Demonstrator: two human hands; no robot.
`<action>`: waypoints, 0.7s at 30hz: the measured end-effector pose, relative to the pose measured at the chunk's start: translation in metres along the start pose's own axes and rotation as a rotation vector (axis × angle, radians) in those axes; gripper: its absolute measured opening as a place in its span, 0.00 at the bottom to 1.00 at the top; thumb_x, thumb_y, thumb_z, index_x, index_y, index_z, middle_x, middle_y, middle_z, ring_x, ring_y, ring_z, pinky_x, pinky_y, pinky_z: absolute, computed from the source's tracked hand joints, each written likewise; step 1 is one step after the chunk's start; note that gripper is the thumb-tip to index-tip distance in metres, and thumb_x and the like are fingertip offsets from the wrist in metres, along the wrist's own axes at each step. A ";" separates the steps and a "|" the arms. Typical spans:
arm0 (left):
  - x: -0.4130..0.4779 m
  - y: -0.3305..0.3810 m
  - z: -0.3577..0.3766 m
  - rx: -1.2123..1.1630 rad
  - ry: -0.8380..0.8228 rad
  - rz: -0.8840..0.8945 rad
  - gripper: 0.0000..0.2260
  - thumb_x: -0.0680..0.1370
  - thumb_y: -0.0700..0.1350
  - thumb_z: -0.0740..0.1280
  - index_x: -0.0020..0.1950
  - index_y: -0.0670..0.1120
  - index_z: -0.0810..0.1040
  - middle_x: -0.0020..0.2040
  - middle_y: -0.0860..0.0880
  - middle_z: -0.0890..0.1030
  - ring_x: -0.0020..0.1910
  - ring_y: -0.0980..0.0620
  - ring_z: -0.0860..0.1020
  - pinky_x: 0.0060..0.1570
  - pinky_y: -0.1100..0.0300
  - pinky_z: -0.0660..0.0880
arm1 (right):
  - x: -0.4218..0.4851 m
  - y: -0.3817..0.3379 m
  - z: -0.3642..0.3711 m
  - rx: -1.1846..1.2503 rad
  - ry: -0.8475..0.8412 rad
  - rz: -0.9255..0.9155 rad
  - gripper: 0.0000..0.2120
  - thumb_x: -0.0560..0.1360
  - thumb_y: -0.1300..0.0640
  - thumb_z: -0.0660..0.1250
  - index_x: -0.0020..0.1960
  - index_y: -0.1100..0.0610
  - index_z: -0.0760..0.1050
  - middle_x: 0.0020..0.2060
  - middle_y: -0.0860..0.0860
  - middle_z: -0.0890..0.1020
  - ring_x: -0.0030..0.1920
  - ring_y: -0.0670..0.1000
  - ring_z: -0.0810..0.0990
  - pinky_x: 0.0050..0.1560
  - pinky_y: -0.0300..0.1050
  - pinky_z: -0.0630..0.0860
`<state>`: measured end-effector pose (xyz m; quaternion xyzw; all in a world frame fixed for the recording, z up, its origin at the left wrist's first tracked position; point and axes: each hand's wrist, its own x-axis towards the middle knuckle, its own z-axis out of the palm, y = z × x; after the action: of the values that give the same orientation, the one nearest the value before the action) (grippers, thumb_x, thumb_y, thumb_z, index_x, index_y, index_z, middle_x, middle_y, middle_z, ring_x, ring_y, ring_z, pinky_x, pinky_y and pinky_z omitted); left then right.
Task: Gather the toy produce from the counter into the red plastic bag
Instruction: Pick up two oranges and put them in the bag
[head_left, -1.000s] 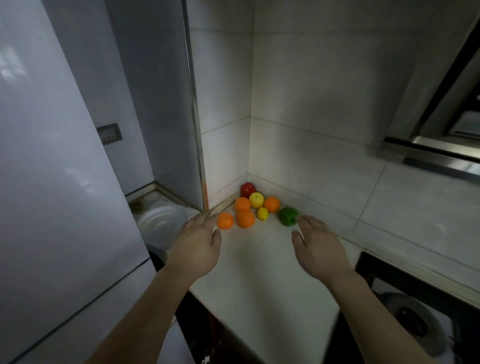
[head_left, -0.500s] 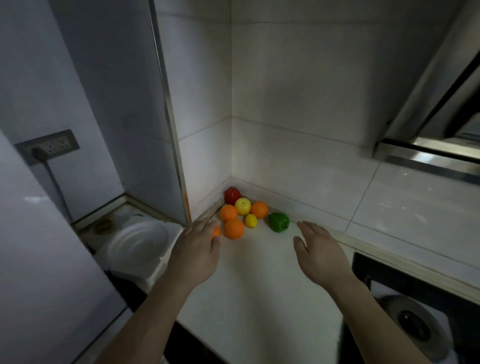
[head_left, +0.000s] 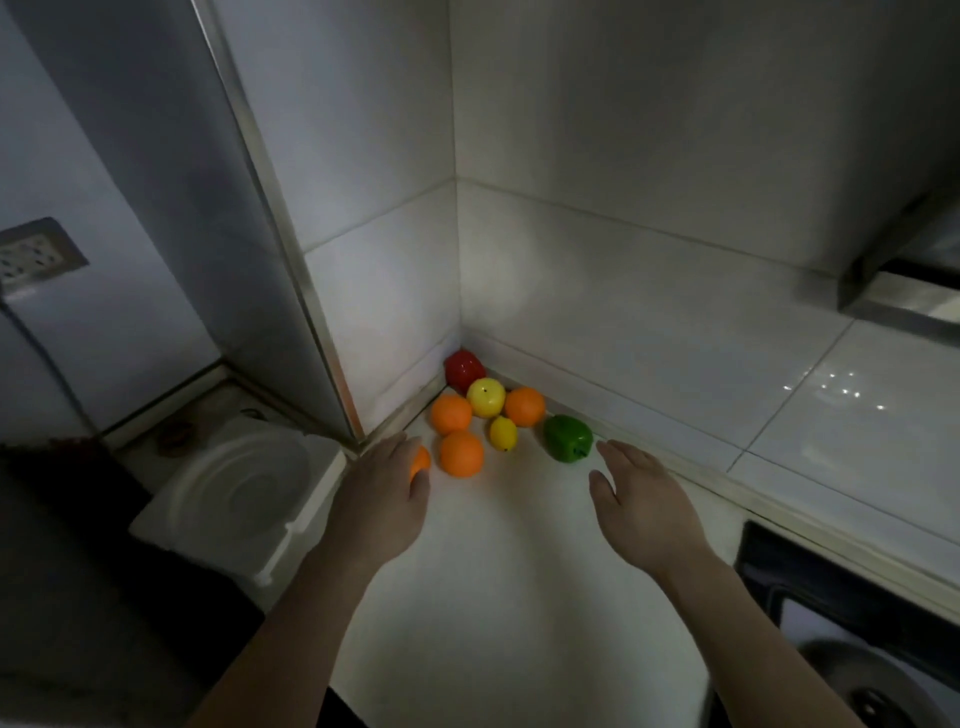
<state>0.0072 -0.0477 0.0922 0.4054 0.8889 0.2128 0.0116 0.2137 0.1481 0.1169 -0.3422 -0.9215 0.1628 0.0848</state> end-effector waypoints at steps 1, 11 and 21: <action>0.006 -0.002 0.005 0.001 -0.006 -0.003 0.20 0.80 0.49 0.61 0.70 0.44 0.70 0.69 0.44 0.73 0.67 0.44 0.71 0.63 0.51 0.69 | 0.007 0.002 0.004 0.000 -0.007 0.003 0.23 0.81 0.49 0.53 0.74 0.55 0.61 0.71 0.53 0.67 0.70 0.53 0.64 0.69 0.45 0.60; 0.056 -0.046 0.053 -0.055 -0.089 -0.107 0.26 0.75 0.50 0.71 0.71 0.49 0.67 0.67 0.49 0.72 0.66 0.47 0.72 0.59 0.50 0.74 | 0.086 -0.008 0.067 0.060 -0.094 -0.054 0.25 0.80 0.47 0.55 0.74 0.54 0.62 0.71 0.52 0.68 0.69 0.53 0.66 0.66 0.48 0.65; 0.103 -0.097 0.118 -0.150 -0.221 -0.193 0.41 0.66 0.54 0.78 0.74 0.52 0.62 0.74 0.50 0.64 0.73 0.48 0.63 0.66 0.44 0.70 | 0.160 -0.036 0.152 0.150 -0.216 -0.166 0.31 0.72 0.43 0.69 0.69 0.56 0.68 0.63 0.56 0.75 0.63 0.58 0.72 0.59 0.50 0.70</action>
<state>-0.1082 0.0139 -0.0367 0.3372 0.8987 0.2305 0.1597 0.0314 0.1909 -0.0043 -0.2379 -0.9357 0.2593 0.0239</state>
